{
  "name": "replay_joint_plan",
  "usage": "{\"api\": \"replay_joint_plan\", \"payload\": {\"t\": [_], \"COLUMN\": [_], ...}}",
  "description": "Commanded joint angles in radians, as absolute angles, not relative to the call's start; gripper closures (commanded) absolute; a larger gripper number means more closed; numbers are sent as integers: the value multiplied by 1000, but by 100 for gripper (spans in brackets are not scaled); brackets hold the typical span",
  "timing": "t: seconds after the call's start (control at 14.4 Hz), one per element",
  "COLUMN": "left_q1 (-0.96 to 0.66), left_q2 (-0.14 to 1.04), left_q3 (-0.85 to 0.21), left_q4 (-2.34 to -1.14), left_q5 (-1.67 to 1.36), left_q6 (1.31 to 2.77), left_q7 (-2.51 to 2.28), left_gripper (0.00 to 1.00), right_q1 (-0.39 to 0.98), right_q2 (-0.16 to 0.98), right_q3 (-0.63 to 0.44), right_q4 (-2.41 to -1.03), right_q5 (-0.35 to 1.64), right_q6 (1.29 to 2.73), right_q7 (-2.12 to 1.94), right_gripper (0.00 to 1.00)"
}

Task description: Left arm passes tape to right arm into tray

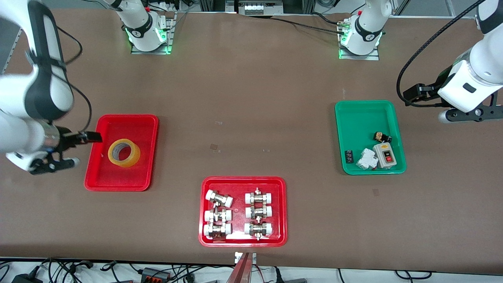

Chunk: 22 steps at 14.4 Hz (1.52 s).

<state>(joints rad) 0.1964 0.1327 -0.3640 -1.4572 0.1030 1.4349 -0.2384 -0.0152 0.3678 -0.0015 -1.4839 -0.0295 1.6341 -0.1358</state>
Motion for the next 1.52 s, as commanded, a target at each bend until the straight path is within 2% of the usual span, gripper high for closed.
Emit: {"api": "replay_joint_plan", "payload": {"t": [0.0,0.28,0.49,0.62,0.83,0.97,1.25,1.46], "left_q1": [238,281,229,193,146,123,123,123], "left_q2": [-9,-23,-26,-18,12,11,6,8], "left_q3": [-359,-361,-310,-253,-221,-177,-201,-202], "left_q4": [-1681,-1678,-1675,-1651,-1594,-1595,-1575,-1574], "left_q5": [42,-9,-8,-8,-5,0,2,3], "left_q6": [1577,1589,1582,1582,1545,1543,1485,1486], "left_q7": [-229,-193,-109,-66,-77,-69,-74,-75], "left_gripper": [0,0,0,0,0,0,0,0], "right_q1": [-17,-31,-32,-26,-34,-37,-37,-38], "right_q2": [296,293,279,258,148,94,-1,-25], "right_q3": [3,-11,-9,-11,-11,-11,-11,-11], "right_q4": [-1431,-1280,-1275,-1317,-1507,-1563,-1658,-1698], "right_q5": [-48,-29,-28,-37,-43,-43,-40,-20], "right_q6": [1539,1445,1507,1606,1736,1741,1727,1694], "right_q7": [-49,-57,-38,-40,-40,-40,-38,-40], "right_gripper": [0,0,0,0,0,0,0,0]}}
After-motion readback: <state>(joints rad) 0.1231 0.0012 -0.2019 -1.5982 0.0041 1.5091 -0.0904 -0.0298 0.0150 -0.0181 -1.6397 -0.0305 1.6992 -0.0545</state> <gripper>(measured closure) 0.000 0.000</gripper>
